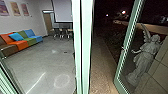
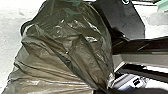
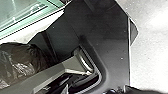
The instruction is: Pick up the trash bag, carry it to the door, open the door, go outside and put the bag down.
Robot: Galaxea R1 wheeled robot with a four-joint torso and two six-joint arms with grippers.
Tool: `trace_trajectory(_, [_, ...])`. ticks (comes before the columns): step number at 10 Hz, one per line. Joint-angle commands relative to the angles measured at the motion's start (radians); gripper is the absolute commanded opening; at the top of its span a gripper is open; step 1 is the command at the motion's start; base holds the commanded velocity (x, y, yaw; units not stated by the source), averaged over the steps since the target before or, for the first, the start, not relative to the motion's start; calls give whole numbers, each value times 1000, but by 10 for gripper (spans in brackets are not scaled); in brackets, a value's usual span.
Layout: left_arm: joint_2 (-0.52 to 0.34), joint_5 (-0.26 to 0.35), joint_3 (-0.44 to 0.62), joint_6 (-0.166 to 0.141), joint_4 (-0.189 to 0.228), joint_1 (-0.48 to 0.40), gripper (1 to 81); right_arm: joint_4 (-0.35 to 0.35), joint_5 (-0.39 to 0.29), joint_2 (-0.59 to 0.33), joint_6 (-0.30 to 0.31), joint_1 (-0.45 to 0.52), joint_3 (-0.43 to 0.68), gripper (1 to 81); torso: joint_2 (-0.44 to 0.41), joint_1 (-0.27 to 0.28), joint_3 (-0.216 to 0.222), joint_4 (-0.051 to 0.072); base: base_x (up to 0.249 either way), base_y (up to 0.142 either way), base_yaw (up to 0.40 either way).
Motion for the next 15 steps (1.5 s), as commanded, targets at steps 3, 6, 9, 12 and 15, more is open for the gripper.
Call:
trace_trajectory(3, [-4,61,5,9,8,-43,10,4,-56,4,-2,46,4,811,0,-1,0,0,-91,0,0])
trace_trajectory(6, [-5,61,5,9,8,-43,10,4,-57,4,-4,46,4,811,-1,-2,0,0,0,0,0])
trace_trajectory(9, [-7,61,5,9,6,-43,10,4,-56,6,-2,46,4,811,-1,-2,0,0,0,0,0])
trace_trajectory(12, [-5,62,5,9,8,-43,10,4,-54,6,-2,45,4,811,-1,-2,0,0,0,0,0])
trace_trajectory(15, [-5,64,6,11,18,-43,10,4,-51,6,-2,42,3,811,-1,-2,0,0,0,0,0])
